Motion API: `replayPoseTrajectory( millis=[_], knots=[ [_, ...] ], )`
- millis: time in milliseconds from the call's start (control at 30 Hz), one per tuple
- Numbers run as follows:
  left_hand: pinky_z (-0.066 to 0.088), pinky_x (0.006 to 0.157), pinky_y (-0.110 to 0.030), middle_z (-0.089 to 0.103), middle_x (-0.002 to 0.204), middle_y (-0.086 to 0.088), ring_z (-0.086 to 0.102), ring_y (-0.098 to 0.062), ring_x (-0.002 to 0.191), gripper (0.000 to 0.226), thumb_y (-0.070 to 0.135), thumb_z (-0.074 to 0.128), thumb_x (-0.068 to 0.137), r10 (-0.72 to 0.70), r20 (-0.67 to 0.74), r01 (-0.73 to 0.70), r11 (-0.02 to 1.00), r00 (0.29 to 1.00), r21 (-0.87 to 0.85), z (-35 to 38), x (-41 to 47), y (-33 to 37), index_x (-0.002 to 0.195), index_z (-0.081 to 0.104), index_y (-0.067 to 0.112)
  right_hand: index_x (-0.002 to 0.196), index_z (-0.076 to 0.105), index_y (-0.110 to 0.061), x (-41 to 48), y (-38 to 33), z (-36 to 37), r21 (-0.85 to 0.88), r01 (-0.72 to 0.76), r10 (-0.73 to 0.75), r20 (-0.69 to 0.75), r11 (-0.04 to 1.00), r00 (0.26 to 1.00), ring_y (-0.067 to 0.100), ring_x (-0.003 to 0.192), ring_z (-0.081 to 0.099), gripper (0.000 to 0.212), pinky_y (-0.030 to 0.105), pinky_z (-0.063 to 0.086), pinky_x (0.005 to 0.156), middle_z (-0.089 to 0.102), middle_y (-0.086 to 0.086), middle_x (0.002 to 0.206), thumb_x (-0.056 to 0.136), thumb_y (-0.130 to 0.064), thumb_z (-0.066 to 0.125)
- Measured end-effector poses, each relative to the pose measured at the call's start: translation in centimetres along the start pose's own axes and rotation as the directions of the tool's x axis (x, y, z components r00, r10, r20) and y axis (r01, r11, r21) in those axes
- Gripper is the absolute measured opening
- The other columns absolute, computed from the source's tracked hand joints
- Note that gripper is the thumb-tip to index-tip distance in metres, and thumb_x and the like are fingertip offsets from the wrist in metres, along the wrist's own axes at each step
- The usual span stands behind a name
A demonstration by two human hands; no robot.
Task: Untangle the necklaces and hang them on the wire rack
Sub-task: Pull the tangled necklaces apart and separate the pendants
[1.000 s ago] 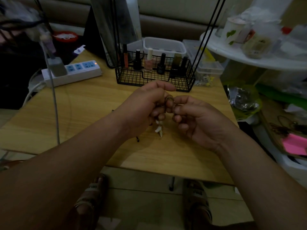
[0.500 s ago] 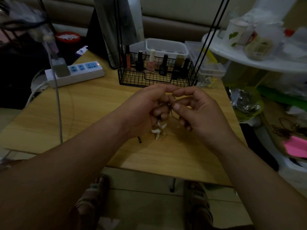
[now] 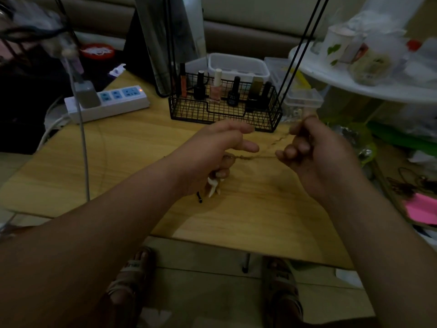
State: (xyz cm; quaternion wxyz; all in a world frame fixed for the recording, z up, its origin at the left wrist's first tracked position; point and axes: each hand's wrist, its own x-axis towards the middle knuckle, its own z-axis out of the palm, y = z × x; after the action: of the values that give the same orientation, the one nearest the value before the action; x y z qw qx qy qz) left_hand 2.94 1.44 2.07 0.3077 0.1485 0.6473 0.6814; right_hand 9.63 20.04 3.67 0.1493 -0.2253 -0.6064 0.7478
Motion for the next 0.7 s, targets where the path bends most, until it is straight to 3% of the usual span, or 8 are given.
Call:
replayPoseTrajectory(
  millis=[167, 400, 533, 700],
  knots=[
    [0.028, 0.044, -0.023, 0.079, 0.110, -0.006, 0.030, -0.009, 0.049, 0.032, 0.010, 0.048, 0.102, -0.021, 0.006, 0.021, 0.996, 1.000, 0.084, 0.2, 0.0, -0.2, 0.127, 0.065, 0.021, 0.077, 0.052, -0.020, 0.2, -1.0, -0.7, 0.301, -0.131, 0.135, 0.009, 0.944, 0.991, 0.009, 0.049, 0.033, 0.039, 0.022, 0.034, 0.048, 0.034, -0.006, 0.059, 0.103, -0.049, 0.050],
    [0.027, 0.043, -0.024, 0.074, 0.083, -0.007, 0.032, -0.012, 0.051, 0.027, 0.011, 0.051, 0.102, -0.032, 0.043, 0.022, 0.977, 0.999, 0.214, 0.1, 0.1, -0.5, 0.118, 0.071, 0.016, 0.079, 0.052, -0.019, 0.5, -1.9, -2.1, 0.326, -0.118, 0.117, 0.023, 0.938, 0.993, 0.007, 0.050, 0.029, 0.046, 0.023, 0.011, 0.051, 0.056, -0.002, 0.064, 0.104, -0.055, 0.040],
    [0.028, 0.047, -0.028, 0.060, 0.070, -0.004, 0.035, -0.011, 0.050, 0.020, 0.017, 0.058, 0.101, -0.018, 0.076, -0.001, 0.968, 0.997, 0.252, -0.2, 0.0, -0.4, 0.103, 0.075, 0.009, 0.072, 0.050, -0.021, 0.6, -1.9, -2.4, 0.303, -0.163, 0.158, 0.042, 0.939, 0.987, 0.008, 0.046, 0.029, 0.046, 0.022, 0.012, 0.049, 0.043, -0.005, 0.058, 0.104, -0.054, 0.043],
    [0.039, 0.050, -0.028, 0.059, 0.074, -0.004, 0.036, -0.011, 0.050, 0.018, 0.018, 0.056, 0.104, -0.007, 0.081, -0.006, 0.988, 0.997, 0.154, -1.2, -0.3, 0.4, 0.090, 0.065, 0.011, 0.068, 0.045, -0.022, 1.2, -1.1, -2.6, 0.245, -0.235, 0.223, 0.076, 0.941, 0.972, 0.008, 0.044, 0.030, 0.038, 0.019, 0.021, 0.040, 0.035, -0.007, 0.055, 0.104, -0.030, 0.040]
  ],
)
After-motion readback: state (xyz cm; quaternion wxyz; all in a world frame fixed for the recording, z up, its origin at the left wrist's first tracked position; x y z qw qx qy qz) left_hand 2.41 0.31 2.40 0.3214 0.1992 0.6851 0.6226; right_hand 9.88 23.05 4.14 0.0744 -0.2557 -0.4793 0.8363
